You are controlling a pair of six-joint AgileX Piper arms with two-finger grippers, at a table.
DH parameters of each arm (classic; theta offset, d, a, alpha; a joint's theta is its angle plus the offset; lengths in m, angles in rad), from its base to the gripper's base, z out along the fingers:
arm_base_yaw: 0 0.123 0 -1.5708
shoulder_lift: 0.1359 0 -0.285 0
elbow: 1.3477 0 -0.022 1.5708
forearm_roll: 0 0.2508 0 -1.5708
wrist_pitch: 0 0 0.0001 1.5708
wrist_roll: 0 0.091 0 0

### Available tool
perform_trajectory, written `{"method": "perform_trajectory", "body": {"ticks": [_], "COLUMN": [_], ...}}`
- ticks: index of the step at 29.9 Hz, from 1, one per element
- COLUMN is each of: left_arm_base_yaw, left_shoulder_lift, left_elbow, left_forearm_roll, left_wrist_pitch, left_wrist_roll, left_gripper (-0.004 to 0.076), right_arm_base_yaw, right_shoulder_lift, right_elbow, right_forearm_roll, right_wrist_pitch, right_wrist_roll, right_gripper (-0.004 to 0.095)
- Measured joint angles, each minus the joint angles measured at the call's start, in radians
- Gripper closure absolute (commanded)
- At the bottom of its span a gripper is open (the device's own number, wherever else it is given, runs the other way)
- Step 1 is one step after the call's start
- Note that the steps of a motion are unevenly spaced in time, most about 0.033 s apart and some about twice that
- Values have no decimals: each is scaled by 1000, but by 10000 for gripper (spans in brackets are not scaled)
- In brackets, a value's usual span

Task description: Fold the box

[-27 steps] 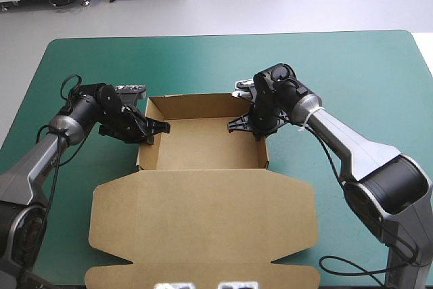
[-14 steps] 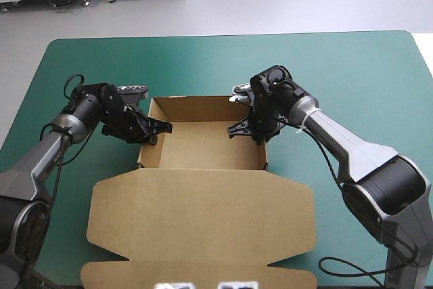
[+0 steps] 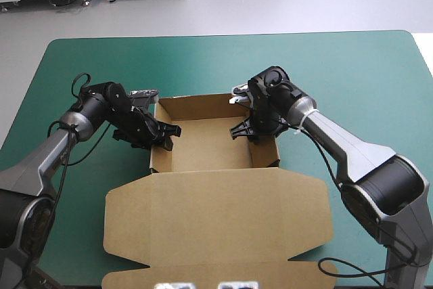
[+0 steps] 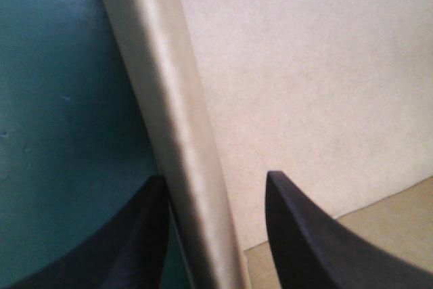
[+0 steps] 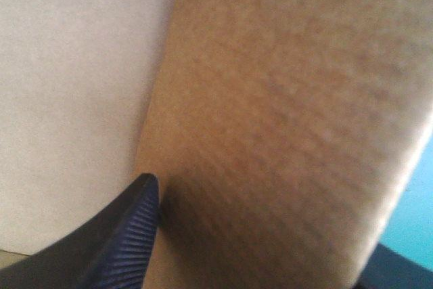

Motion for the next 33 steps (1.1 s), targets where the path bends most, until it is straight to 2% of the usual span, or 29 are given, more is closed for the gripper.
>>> {"method": "perform_trajectory", "body": {"ticks": [8,20,29,33], "left_arm_base_yaw": [-1,-2,-6,-6], "left_shoulder_lift": [3,6,6,6], "left_elbow": [-100,-112,-112,-112], "left_forearm_roll": [14,124,164,180], "left_wrist_pitch": [47,54,39,12], "left_wrist_roll": [2,4,7,7], "left_gripper": [393,393,393,393], "right_arm_base_yaw": [-1,0,1,2], "right_shoulder_lift": [0,0,1,1], "right_elbow": [-2,-120,-131,-131], "right_forearm_roll": [-18,24,35,35], "right_wrist_pitch": [2,4,-1,-41], "right_wrist_roll": [3,3,2,3], "right_gripper": [387,387,387,387]}}
